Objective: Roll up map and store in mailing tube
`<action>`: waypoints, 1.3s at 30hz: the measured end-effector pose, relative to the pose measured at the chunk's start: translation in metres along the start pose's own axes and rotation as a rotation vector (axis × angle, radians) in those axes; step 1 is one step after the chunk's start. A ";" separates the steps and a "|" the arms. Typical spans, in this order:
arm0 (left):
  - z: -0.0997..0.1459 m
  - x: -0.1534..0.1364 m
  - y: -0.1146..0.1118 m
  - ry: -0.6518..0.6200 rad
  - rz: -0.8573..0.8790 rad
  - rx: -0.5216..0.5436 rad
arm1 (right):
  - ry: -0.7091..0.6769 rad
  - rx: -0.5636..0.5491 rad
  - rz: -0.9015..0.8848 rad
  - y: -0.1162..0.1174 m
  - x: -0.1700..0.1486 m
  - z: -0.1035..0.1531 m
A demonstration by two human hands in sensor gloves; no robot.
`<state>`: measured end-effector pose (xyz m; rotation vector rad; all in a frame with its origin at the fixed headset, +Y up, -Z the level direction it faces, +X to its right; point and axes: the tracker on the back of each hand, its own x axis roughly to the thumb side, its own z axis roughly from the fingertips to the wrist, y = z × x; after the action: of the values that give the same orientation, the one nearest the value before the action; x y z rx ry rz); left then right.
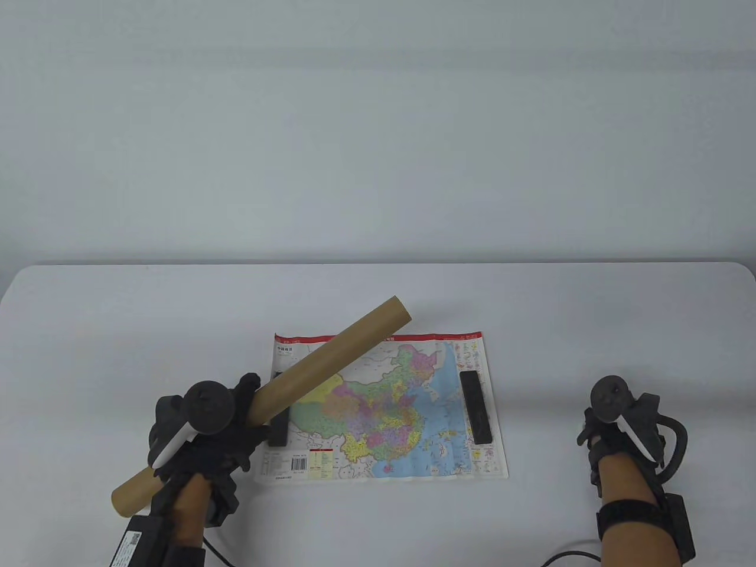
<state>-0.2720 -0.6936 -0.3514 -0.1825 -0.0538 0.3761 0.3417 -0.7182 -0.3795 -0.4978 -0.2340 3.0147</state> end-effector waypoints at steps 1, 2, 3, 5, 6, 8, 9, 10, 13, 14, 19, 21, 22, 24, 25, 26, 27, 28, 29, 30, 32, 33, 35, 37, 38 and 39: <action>0.000 -0.001 0.000 0.011 -0.003 0.003 | -0.022 -0.019 -0.019 -0.009 0.006 0.001; 0.000 -0.002 0.001 0.020 -0.009 0.007 | -0.050 -0.034 -0.050 -0.019 0.013 0.002; -0.001 -0.003 0.000 0.027 -0.004 0.002 | -0.074 -0.062 -0.096 -0.031 0.021 0.005; -0.001 -0.005 0.001 0.043 -0.001 0.003 | -0.134 -0.109 -0.191 -0.050 0.038 0.011; -0.001 -0.006 0.002 0.048 0.004 0.015 | -0.178 -0.137 -0.257 -0.061 0.049 0.016; 0.000 -0.010 0.005 0.057 0.028 0.040 | -0.244 -0.187 -0.351 -0.076 0.068 0.029; 0.002 -0.011 0.007 0.063 0.038 0.053 | -0.296 -0.201 -0.396 -0.083 0.078 0.036; 0.003 -0.013 0.008 0.065 0.046 0.073 | -0.332 -0.206 -0.440 -0.088 0.086 0.043; 0.006 -0.017 0.011 0.082 0.074 0.084 | -0.455 -0.219 -0.608 -0.102 0.109 0.065; 0.006 -0.017 0.011 0.088 0.073 0.085 | -0.488 -0.219 -0.654 -0.104 0.114 0.071; 0.006 -0.018 0.014 0.126 0.048 0.077 | -0.717 -0.206 -0.877 -0.105 0.134 0.097; 0.005 -0.019 0.016 0.136 0.056 0.074 | -0.767 -0.196 -0.931 -0.101 0.138 0.104; 0.004 -0.020 0.018 0.136 0.057 0.066 | -0.788 -0.193 -0.948 -0.099 0.139 0.106; 0.003 -0.022 0.021 0.152 0.051 0.061 | -0.834 -0.187 -0.988 -0.090 0.142 0.109; 0.003 -0.023 0.024 0.163 0.048 0.061 | -0.858 -0.179 -1.000 -0.085 0.142 0.110; 0.002 -0.025 0.026 0.173 0.049 0.065 | -0.867 -0.174 -1.011 -0.081 0.142 0.110; 0.001 -0.028 0.030 0.190 0.053 0.080 | -0.877 -0.164 -1.037 -0.074 0.142 0.110; 0.000 -0.030 0.033 0.206 0.057 0.091 | -0.877 -0.163 -1.055 -0.071 0.142 0.110; -0.002 -0.033 0.037 0.225 0.060 0.088 | -0.869 -0.132 -1.083 -0.066 0.142 0.108; -0.003 -0.035 0.039 0.239 0.065 0.091 | -0.874 -0.095 -1.102 -0.062 0.141 0.106; -0.007 -0.041 0.046 0.280 0.078 0.096 | -0.867 -0.023 -1.168 -0.053 0.142 0.102; -0.009 -0.044 0.049 0.296 0.085 0.087 | -0.870 0.007 -1.178 -0.050 0.143 0.100; -0.014 -0.050 0.055 0.329 0.109 0.087 | -0.879 0.055 -1.174 -0.044 0.143 0.098; -0.019 -0.056 0.059 0.378 0.107 0.080 | -0.869 0.062 -1.181 -0.040 0.143 0.098; -0.022 -0.061 0.060 0.402 0.115 0.077 | -0.870 0.069 -1.185 -0.039 0.143 0.098; -0.025 -0.065 0.061 0.420 0.122 0.068 | -0.872 0.072 -1.185 -0.039 0.143 0.098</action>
<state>-0.3517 -0.6662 -0.3884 -0.1948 0.3851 0.4542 0.1767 -0.6789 -0.3262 0.7461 -0.3032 1.8453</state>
